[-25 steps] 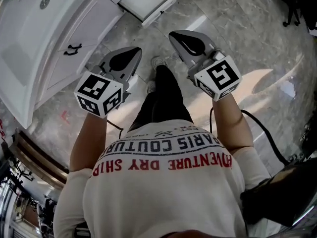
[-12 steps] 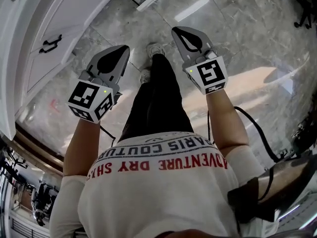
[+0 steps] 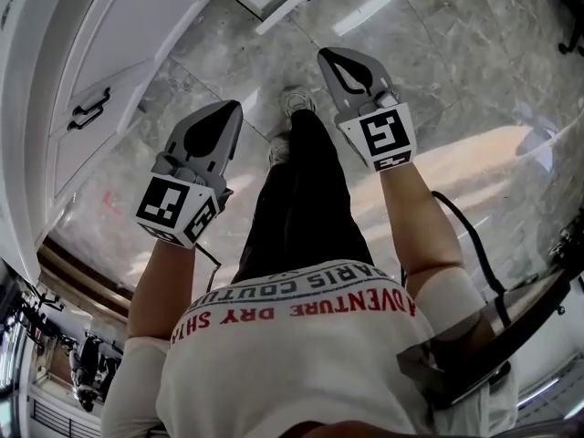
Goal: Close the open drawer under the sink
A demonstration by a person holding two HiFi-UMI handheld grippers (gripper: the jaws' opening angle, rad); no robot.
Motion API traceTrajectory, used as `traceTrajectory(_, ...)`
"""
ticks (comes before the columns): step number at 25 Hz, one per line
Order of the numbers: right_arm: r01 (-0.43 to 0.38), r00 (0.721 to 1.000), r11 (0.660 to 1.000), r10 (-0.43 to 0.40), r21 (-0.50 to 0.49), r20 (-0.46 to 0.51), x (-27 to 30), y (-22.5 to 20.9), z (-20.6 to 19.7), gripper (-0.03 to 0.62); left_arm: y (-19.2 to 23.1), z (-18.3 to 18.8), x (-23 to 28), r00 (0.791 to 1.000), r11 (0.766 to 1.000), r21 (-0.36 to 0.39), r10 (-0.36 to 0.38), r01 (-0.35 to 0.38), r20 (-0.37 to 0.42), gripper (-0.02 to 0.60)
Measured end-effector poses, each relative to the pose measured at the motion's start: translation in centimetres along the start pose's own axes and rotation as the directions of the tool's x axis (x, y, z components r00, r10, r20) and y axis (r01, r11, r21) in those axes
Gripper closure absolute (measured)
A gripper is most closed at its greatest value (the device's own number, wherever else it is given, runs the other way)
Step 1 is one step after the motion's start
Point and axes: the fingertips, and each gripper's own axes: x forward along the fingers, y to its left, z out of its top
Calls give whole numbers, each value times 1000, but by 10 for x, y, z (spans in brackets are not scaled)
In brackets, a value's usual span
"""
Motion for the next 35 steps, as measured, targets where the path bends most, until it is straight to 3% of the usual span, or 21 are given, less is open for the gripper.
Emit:
traceTrajectory(5,15,1000,999,-15,-29,1,35,-19,-4,592,3,0,14,1000,1000,20,-1,1,-21,579)
traceTrajectory(19,61,992,998,-62,-10,-112,123,-48,-53,592,37,-13,33,999,999,-48,17,-19,-35,580)
traceTrajectory(35,63,993,998,-61,10,-100,137,-49,-44,592,49,-8,33,999,996,-84,27,-29,-26,578)
